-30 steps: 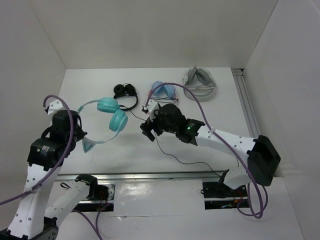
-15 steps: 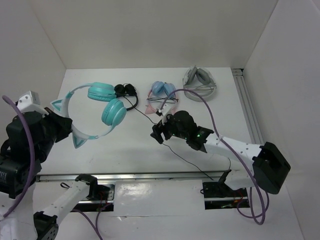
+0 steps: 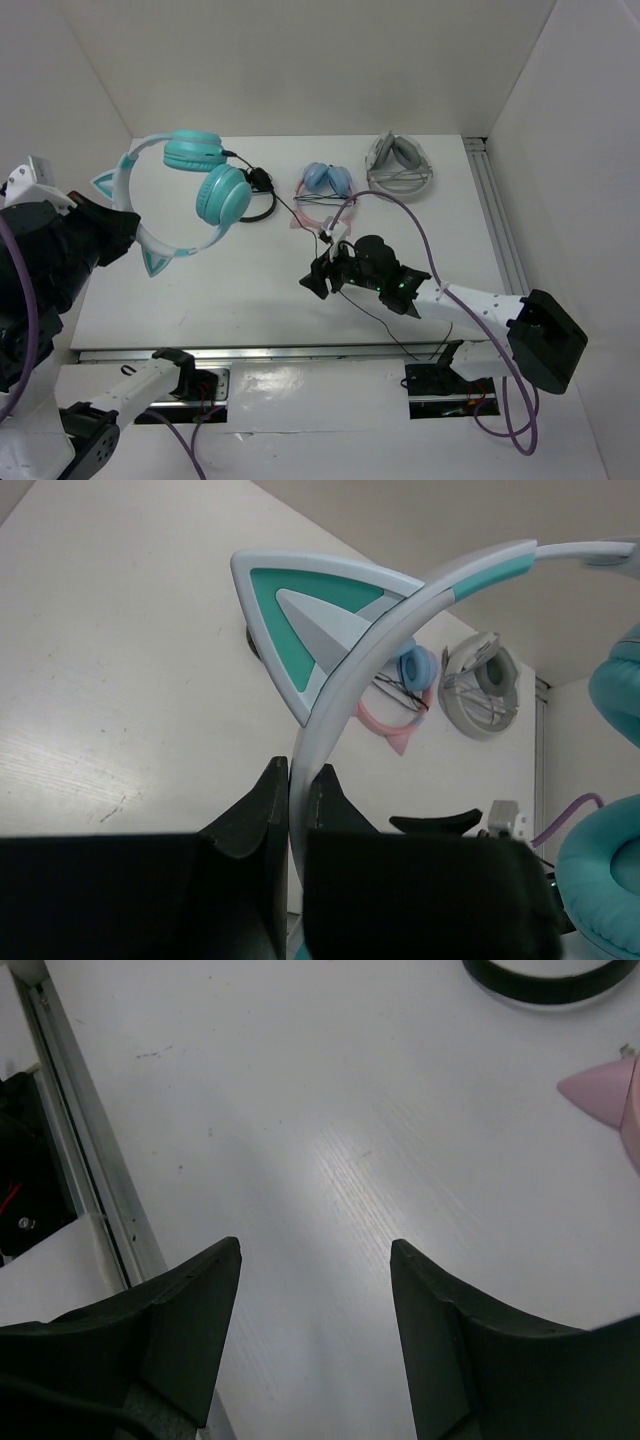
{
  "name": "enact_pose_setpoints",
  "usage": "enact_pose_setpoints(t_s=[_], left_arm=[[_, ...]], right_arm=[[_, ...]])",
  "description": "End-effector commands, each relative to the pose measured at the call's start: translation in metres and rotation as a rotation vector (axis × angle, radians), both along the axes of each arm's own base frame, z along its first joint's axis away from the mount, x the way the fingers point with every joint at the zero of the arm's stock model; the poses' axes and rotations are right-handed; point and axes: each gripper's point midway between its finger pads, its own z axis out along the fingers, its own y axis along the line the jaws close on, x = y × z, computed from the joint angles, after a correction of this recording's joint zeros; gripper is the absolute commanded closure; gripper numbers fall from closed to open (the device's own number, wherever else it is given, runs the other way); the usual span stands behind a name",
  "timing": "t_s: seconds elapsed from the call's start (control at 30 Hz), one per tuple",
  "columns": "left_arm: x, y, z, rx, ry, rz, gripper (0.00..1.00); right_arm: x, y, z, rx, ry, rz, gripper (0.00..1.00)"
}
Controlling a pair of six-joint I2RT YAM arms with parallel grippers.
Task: Wrap the headphones
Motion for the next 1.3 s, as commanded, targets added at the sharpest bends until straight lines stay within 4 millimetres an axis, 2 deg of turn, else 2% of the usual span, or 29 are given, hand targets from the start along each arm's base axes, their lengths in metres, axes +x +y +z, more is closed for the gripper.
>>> enact_pose_setpoints(t_s=[0.0, 0.07, 0.2, 0.33, 0.4, 0.43, 0.53, 0.6, 0.7, 0.73, 0.8, 0.83, 0.87, 0.93, 0.97, 1.0, 1.03, 1.07, 1.1, 1.13, 1.17, 1.23, 1.27], left_arm=[[0.009, 0.001, 0.047, -0.090, -0.153, 0.047, 1.00], [0.014, 0.001, 0.046, -0.095, -0.144, 0.059, 1.00], [0.020, 0.001, 0.044, -0.098, -0.137, 0.072, 1.00], [0.023, 0.008, 0.043, -0.084, -0.132, 0.109, 1.00], [0.024, 0.010, 0.048, -0.083, -0.145, 0.121, 1.00], [0.024, 0.012, 0.048, -0.080, -0.147, 0.132, 1.00], [0.026, 0.013, 0.050, -0.076, -0.148, 0.142, 1.00], [0.029, 0.015, 0.048, -0.070, -0.140, 0.154, 1.00], [0.030, 0.019, 0.046, -0.059, -0.135, 0.180, 1.00], [0.037, 0.020, 0.036, -0.043, -0.102, 0.193, 1.00], [0.041, 0.019, 0.031, -0.030, -0.088, 0.190, 1.00], [0.045, 0.021, 0.025, -0.013, -0.073, 0.198, 1.00], [0.048, 0.022, 0.023, 0.005, -0.070, 0.201, 1.00], [0.055, 0.027, 0.012, 0.060, -0.035, 0.220, 1.00], [0.057, 0.027, 0.009, 0.081, -0.025, 0.214, 1.00], [0.063, 0.027, 0.003, 0.111, -0.006, 0.204, 1.00], [0.071, 0.028, -0.004, 0.145, 0.021, 0.206, 1.00], [0.078, 0.029, -0.017, 0.195, 0.064, 0.204, 1.00], [0.083, 0.030, -0.026, 0.222, 0.091, 0.206, 1.00], [0.087, 0.032, -0.037, 0.241, 0.125, 0.216, 1.00], [0.096, 0.033, -0.052, 0.260, 0.160, 0.226, 1.00], [0.102, 0.030, -0.066, 0.274, 0.183, 0.221, 1.00], [0.105, 0.029, -0.071, 0.275, 0.187, 0.221, 1.00]], right_arm=[[0.001, 0.002, 0.007, 0.050, -0.019, -0.015, 0.32], [-0.001, -0.002, 0.001, 0.040, -0.014, -0.024, 0.38], [0.000, -0.006, -0.008, 0.023, -0.004, -0.057, 0.45], [-0.001, -0.009, -0.014, 0.007, 0.006, -0.066, 0.45], [-0.003, -0.009, -0.017, -0.004, 0.009, -0.068, 0.50], [-0.001, -0.010, -0.017, -0.005, 0.007, -0.077, 0.66], [0.006, -0.015, -0.019, -0.017, 0.009, -0.131, 0.97], [0.006, -0.016, -0.021, -0.035, 0.012, -0.146, 1.00], [0.008, -0.013, -0.012, -0.045, 0.006, -0.197, 1.00], [0.006, -0.015, -0.016, -0.073, 0.022, -0.216, 1.00], [0.010, -0.016, -0.007, -0.085, 0.015, -0.296, 1.00], [0.009, -0.024, -0.013, -0.134, 0.022, -0.366, 1.00], [0.011, -0.023, 0.002, -0.124, 0.009, -0.399, 1.00], [0.000, -0.033, 0.002, -0.210, 0.000, -0.457, 1.00], [-0.006, -0.035, 0.009, -0.224, -0.010, -0.469, 1.00], [-0.010, -0.032, 0.028, -0.218, -0.031, -0.475, 1.00], [-0.019, -0.042, 0.030, -0.274, -0.035, -0.486, 1.00], [-0.031, -0.043, 0.042, -0.277, -0.069, -0.511, 1.00], [-0.037, -0.040, 0.068, -0.243, -0.085, -0.519, 1.00], [-0.047, -0.052, 0.072, -0.300, -0.097, -0.517, 1.00], [-0.062, -0.046, 0.099, -0.252, -0.113, -0.514, 1.00], [-0.080, -0.049, 0.119, -0.253, -0.122, -0.492, 1.00], [-0.089, -0.060, 0.120, -0.310, -0.134, -0.475, 1.00]])
